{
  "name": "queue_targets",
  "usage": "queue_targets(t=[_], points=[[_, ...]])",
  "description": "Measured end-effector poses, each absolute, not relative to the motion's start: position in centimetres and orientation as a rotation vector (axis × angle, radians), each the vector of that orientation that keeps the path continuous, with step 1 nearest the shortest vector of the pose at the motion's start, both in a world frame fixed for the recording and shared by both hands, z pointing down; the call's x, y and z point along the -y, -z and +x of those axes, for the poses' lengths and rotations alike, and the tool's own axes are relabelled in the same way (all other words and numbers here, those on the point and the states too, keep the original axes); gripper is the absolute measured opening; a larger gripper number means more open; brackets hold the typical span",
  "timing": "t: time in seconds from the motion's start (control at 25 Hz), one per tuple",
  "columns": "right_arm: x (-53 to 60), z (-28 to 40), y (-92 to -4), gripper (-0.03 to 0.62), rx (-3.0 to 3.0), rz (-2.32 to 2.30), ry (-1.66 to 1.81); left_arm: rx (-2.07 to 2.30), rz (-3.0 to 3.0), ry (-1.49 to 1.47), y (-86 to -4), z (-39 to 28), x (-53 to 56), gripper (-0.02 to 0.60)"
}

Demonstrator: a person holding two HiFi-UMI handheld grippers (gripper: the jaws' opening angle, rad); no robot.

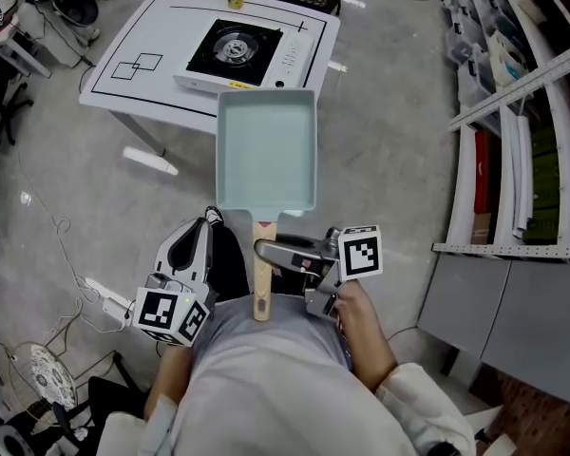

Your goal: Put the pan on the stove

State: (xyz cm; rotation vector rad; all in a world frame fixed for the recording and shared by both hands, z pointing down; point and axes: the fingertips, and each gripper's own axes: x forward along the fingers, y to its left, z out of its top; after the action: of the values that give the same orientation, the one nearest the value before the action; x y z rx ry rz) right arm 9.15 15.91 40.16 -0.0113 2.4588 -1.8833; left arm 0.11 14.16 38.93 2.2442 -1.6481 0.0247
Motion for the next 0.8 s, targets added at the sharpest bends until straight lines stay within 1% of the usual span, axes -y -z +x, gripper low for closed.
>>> queue_targets(t=[0.8], points=[[-4.4,-0.8,-40.7,0.158,-2.431,-0.091,1.926,1.518,2.209,0.021,-40.2,-9.8,-1.5,-0.002]])
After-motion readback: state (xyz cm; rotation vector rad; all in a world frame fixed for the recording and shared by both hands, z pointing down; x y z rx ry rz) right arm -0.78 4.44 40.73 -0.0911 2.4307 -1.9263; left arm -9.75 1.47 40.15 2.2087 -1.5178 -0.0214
